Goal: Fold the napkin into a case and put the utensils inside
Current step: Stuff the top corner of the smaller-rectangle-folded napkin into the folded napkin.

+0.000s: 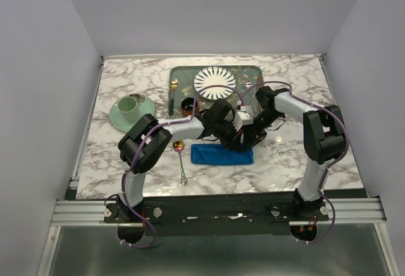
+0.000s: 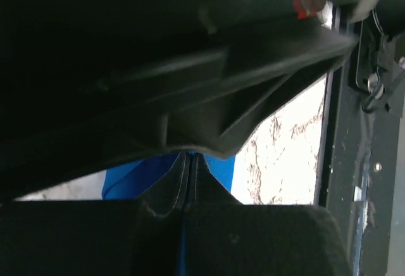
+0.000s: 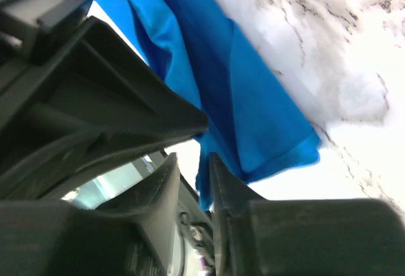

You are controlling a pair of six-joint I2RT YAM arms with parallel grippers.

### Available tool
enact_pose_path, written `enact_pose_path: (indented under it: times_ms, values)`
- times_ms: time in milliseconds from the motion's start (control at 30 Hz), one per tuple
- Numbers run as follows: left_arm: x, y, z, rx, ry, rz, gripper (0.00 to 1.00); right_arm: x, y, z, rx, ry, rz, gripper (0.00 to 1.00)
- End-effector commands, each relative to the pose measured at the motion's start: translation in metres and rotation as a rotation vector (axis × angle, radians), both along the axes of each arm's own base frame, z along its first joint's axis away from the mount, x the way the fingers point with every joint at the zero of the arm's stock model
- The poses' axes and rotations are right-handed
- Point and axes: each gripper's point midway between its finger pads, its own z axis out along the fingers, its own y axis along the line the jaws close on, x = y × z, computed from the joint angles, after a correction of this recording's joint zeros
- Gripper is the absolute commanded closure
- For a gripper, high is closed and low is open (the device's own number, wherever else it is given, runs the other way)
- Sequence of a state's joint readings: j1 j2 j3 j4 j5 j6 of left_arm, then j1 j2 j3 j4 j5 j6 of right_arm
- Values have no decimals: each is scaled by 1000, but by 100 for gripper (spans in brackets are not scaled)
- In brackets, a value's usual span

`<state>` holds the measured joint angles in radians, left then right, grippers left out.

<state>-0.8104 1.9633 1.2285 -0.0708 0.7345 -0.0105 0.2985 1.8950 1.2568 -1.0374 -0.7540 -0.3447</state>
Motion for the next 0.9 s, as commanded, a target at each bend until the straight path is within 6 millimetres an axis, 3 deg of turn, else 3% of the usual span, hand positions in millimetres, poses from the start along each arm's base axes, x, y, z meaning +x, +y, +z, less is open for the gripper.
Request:
enact_pose_path:
  times_ms: [0,200,433,700,867]
  values:
    - [-8,1,6,-20,69,31,100,13,5,26,41,-21,-65,55]
    - [-9,2,11,-17,124,89,100,27,1,26,-29,-62,-135,57]
    - [-17,6,17,-33,193,164,100,29,-5,12,-95,-75,-214,86]
    - [-18,13,15,-29,201,223,100,2,-3,-14,-141,-5,-168,91]
    - [-20,18,12,-22,211,256,100,-1,-5,-37,-194,-11,-151,91]
